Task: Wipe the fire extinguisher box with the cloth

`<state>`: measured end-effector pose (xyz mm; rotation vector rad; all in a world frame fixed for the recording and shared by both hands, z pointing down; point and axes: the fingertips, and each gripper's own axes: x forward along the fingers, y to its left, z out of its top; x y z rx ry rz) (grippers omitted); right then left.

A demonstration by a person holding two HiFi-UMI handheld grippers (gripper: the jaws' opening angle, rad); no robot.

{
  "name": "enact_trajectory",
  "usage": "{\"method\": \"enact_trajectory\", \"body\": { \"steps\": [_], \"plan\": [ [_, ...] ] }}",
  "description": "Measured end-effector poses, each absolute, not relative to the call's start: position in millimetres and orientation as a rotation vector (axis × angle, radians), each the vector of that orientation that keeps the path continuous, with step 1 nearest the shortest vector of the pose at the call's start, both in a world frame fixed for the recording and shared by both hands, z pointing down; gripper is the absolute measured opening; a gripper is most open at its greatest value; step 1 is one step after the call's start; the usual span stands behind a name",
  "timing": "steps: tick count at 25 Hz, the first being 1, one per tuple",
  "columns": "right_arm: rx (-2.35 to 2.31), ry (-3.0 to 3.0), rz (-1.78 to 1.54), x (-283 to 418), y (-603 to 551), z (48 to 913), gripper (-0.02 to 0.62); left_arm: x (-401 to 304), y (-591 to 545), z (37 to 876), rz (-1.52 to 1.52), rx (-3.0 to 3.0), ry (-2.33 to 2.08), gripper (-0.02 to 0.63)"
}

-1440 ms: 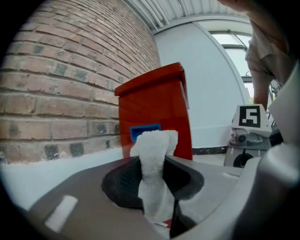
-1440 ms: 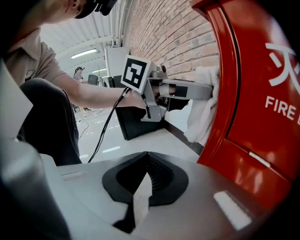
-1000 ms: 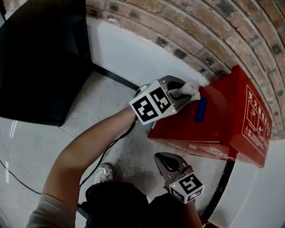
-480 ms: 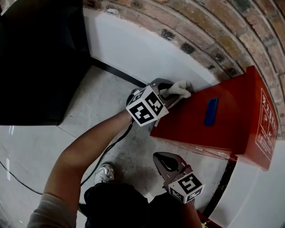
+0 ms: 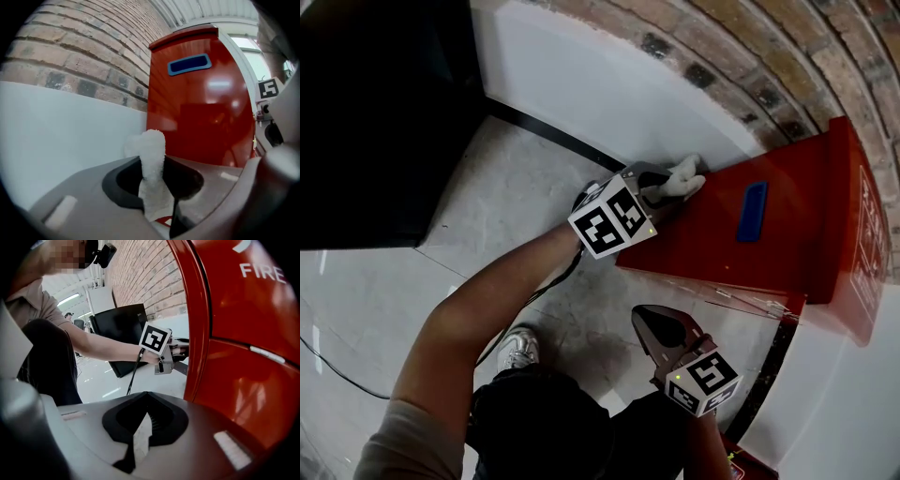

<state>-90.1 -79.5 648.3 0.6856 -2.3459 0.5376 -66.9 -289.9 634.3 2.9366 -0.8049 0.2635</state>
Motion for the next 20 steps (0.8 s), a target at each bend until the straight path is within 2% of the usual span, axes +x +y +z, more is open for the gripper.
{"method": "enact_trajectory", "body": {
  "steps": [20],
  "plan": [
    [0.58, -2.37, 0.494, -90.6, -26.6, 654.1, 0.025, -81.1, -138.3, 681.1, 0.367, 2.883, -0.653, 0.115]
  ]
}}
